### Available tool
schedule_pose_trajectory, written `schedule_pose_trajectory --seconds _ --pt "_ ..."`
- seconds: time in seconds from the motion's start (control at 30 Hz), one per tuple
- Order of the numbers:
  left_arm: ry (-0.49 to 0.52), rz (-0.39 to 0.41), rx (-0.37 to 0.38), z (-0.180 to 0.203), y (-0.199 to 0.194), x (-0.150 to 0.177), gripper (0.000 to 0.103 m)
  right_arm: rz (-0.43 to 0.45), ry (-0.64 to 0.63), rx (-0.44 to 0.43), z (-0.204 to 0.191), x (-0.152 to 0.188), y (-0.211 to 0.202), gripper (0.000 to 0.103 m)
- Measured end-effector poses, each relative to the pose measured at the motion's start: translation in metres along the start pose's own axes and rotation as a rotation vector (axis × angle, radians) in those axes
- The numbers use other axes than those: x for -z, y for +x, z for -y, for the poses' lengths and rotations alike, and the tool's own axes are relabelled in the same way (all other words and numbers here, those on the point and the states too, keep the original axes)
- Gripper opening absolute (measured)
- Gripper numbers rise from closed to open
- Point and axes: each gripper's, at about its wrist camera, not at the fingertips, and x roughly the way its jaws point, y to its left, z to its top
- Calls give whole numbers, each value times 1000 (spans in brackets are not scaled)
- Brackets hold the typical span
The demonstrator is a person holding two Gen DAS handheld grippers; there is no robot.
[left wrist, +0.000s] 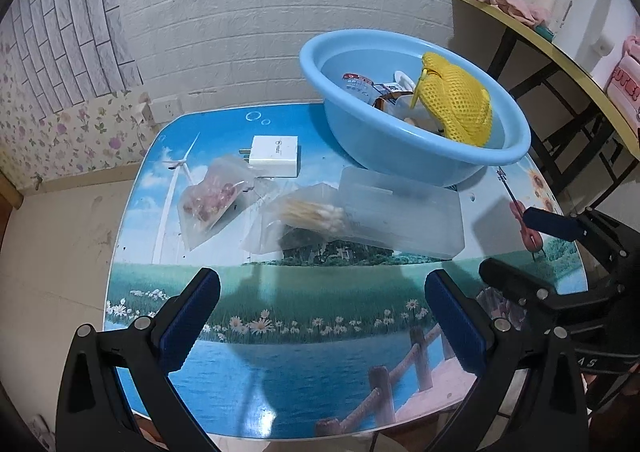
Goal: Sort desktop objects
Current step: 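Withdraw both open tools from the basin back over the table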
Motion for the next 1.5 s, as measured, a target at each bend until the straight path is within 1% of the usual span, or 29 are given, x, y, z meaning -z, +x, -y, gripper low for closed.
schedule_pose_trajectory --seconds 0.1,0.17,0.2,0.23,0.27,0.3,0.4,0.5,0.53,0.6,0.63,0.7,0.77,0.83,0.93,1.07,1.17,1.33,1.5 --pt "-11 -4 5 -2 0 3 102 2 -5 5 -4 4 -1 77" --pt "-21 -7 4 -4 1 5 102 8 3 16 -4 4 -2 80" --pt "-22 -8 -2 -5 2 6 102 13 5 23 -4 5 -2 84" --pt "-23 -9 -7 -7 2 7 102 16 7 29 -4 5 -3 93" --pt "-24 -9 -10 -8 2 7 102 19 6 31 -4 4 -3 99" --pt "-25 -7 -11 -9 2 8 102 25 4 34 -4 4 -5 100" --pt "-36 9 -13 -13 -1 8 102 37 -10 30 -8 3 -7 100" --pt "-32 22 -14 -14 -2 8 103 53 -23 50 -11 4 -7 101" --pt "-21 27 -16 -14 -3 8 103 66 -22 62 -11 3 -8 103" --pt "-2 42 -24 -13 -5 9 103 104 -22 87 -9 3 -11 103" --pt "0 47 -26 -13 -5 8 103 144 -31 102 -9 4 -13 103" --pt "-1 55 -25 -14 -5 9 103 178 -44 126 -10 4 -16 103" --pt "-6 65 -39 -15 -6 8 103 168 -30 131 -7 3 -15 103" --pt "-12 82 -56 -17 -8 7 103 167 8 108 -3 3 -16 103" --pt "-33 87 -49 -23 -9 6 103 165 26 98 0 3 -17 103" --pt "-52 70 -72 -29 -5 7 103 158 39 100 0 3 -16 103" --pt "-59 57 -65 -31 -2 9 103 152 51 77 0 4 -15 103" --pt "-44 38 -64 -29 3 11 103 135 31 86 -4 5 -11 103" --pt "-40 37 -62 -29 5 11 103 111 50 56 -2 6 -6 103"
